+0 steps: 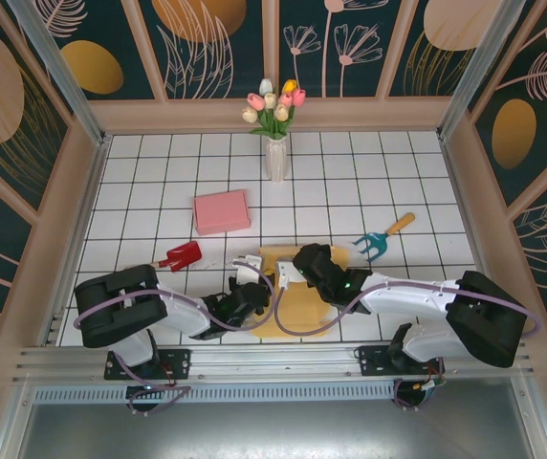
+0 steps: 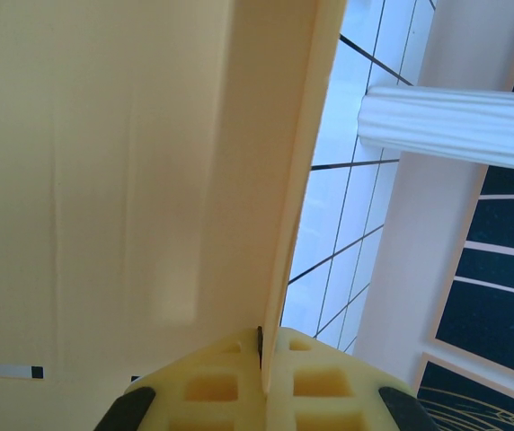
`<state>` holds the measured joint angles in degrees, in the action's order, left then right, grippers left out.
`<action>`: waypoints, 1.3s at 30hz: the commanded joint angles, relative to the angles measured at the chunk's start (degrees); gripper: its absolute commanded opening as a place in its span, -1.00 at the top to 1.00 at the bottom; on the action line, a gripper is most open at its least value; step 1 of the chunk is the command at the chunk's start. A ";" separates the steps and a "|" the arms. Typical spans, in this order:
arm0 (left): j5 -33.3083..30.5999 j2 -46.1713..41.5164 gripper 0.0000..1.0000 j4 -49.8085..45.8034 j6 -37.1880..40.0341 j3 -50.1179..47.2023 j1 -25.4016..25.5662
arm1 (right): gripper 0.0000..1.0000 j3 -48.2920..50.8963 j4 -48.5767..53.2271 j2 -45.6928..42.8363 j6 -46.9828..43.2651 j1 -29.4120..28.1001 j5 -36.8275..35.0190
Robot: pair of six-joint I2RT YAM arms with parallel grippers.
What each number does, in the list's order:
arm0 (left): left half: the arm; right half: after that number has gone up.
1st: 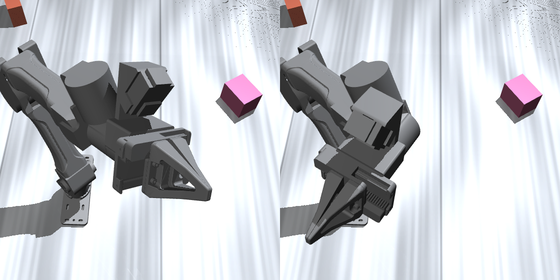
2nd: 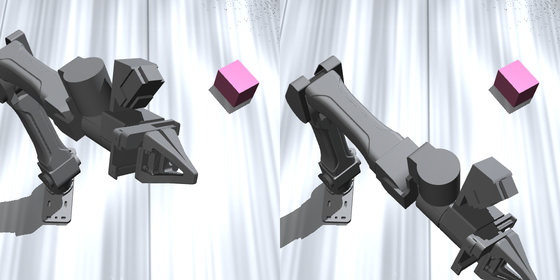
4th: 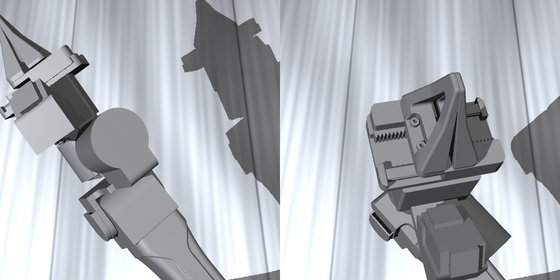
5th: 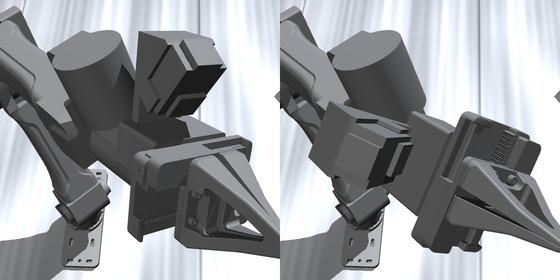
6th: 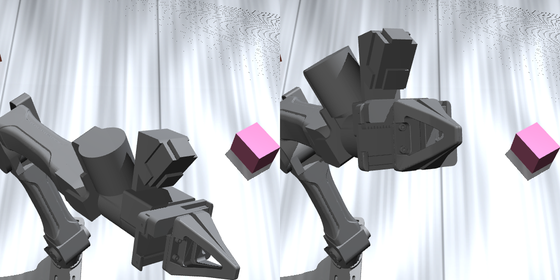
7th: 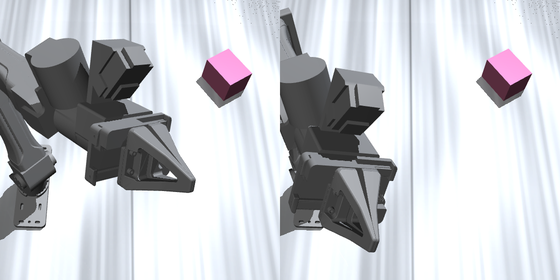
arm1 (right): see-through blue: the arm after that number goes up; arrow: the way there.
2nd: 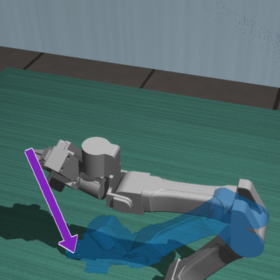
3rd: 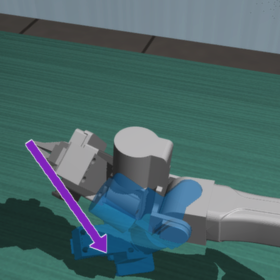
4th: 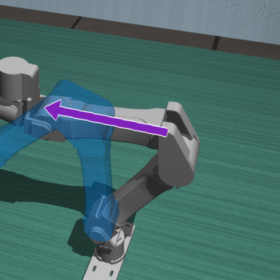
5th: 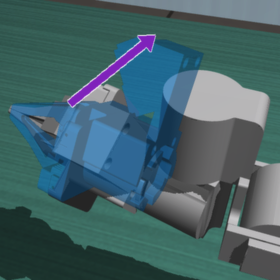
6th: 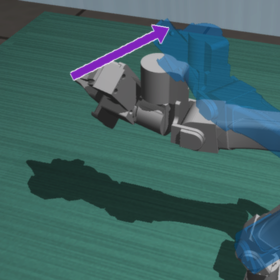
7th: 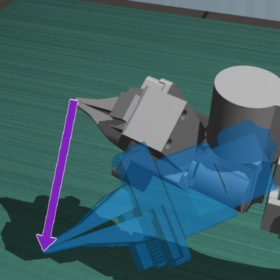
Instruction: Fold the paper box
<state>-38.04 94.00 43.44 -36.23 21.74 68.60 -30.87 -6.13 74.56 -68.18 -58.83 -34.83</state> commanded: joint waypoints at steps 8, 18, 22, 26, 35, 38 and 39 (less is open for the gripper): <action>-1.13 3.19 0.40 1.64 -0.91 -1.96 1.51 | 1.00 -0.59 2.98 0.75 0.51 0.38 -0.68; -17.85 3.25 1.00 -13.75 -8.68 2.25 1.53 | 1.00 -0.60 2.71 0.71 0.51 0.29 -1.53; -23.37 1.45 1.00 -20.49 -12.02 3.37 1.54 | 1.00 -0.81 2.37 1.10 0.55 0.29 -1.81; -21.77 -0.27 0.89 -15.75 -6.50 2.92 1.52 | 1.00 -1.68 2.03 1.33 1.85 0.08 -1.56; -3.78 -12.57 0.28 -7.36 -0.63 -1.07 1.54 | 1.00 -1.91 0.36 2.67 2.35 0.03 -2.66; -1.74 -17.64 0.19 -10.87 -1.86 -1.70 1.54 | 1.00 -1.83 0.19 2.95 2.44 0.18 -2.70; -1.71 -18.88 0.14 -12.14 -2.26 -1.68 1.49 | 1.00 -1.82 0.21 3.04 2.49 0.29 -2.64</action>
<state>-42.74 78.19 33.54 -37.93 20.75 70.46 -32.23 -7.49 76.75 -66.67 -58.92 -36.18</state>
